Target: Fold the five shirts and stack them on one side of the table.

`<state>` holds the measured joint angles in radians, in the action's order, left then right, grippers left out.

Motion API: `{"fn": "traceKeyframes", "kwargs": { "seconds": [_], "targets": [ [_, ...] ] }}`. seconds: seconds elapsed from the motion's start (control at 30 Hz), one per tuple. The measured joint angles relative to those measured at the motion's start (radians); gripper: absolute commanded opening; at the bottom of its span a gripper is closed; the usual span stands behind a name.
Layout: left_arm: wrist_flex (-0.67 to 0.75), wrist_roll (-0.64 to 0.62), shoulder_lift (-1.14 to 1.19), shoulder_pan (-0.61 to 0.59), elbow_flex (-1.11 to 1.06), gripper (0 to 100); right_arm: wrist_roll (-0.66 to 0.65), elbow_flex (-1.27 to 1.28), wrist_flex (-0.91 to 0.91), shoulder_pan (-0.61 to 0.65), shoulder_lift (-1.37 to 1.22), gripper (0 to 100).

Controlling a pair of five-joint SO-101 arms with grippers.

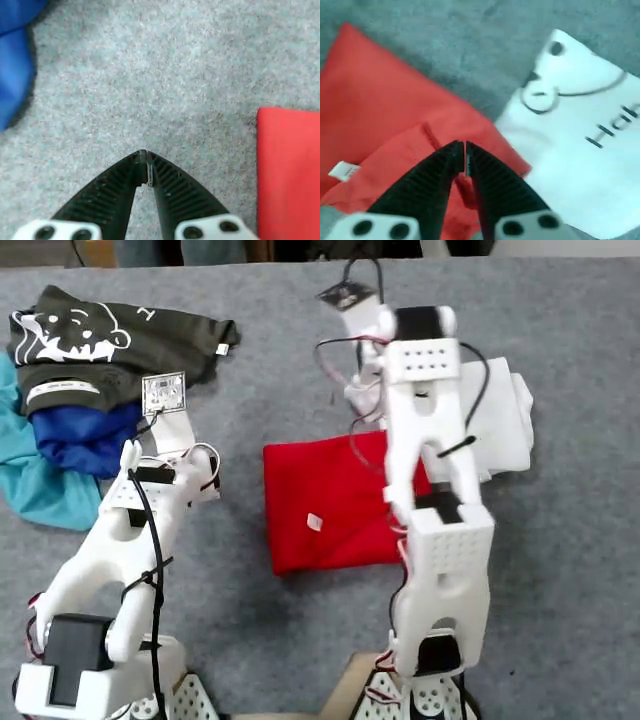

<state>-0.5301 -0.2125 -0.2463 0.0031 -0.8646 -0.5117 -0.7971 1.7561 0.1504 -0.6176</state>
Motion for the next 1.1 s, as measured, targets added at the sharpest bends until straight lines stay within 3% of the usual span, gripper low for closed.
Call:
{"fn": "traceKeyframes", "kwargs": {
  "seconds": [0.2, 0.43, 1.1],
  "targets": [
    [0.000, 0.000, 0.000, 0.000, 0.000, 3, 0.000, 0.215, -0.025, 0.124, 0.037, 1.5],
    [0.000, 0.000, 0.000, 0.000, 0.000, 3, 0.000, 0.417, -0.124, 0.118, 0.037, 1.5],
    [0.000, 0.000, 0.000, 0.000, 0.000, 3, -0.035, 0.400, -0.048, 0.063, 0.037, 1.5]
  ]
}}
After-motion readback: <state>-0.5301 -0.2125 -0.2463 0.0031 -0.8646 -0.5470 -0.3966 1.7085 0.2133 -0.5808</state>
